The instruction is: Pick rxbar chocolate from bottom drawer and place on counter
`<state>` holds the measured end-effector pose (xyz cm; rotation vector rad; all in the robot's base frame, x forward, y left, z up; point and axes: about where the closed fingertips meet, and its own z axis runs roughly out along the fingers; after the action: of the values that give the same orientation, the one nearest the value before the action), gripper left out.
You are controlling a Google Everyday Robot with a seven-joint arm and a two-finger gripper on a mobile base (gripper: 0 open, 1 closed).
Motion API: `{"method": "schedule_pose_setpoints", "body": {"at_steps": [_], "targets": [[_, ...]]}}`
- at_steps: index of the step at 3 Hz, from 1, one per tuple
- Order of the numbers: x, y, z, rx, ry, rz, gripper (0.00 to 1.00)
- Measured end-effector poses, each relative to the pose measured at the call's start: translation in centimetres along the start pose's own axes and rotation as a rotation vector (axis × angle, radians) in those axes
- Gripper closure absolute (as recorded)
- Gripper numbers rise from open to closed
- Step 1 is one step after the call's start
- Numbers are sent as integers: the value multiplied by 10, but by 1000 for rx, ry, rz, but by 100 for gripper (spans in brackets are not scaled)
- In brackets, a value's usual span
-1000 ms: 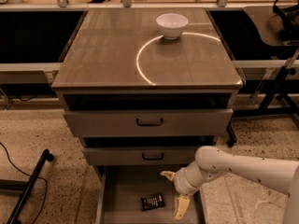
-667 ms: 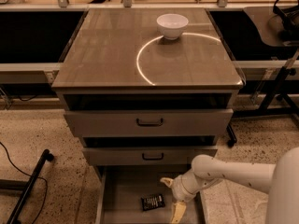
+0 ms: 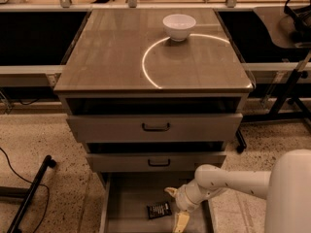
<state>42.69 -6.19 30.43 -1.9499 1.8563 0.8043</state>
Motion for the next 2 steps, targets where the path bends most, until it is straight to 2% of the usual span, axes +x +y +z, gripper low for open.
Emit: {"method": "schedule_pose_setpoints", "body": {"at_steps": [1,2], "targets": [[16,-11,12,10,-7,-1,0],[35,-32,30,29,-29,-23,0]]}}
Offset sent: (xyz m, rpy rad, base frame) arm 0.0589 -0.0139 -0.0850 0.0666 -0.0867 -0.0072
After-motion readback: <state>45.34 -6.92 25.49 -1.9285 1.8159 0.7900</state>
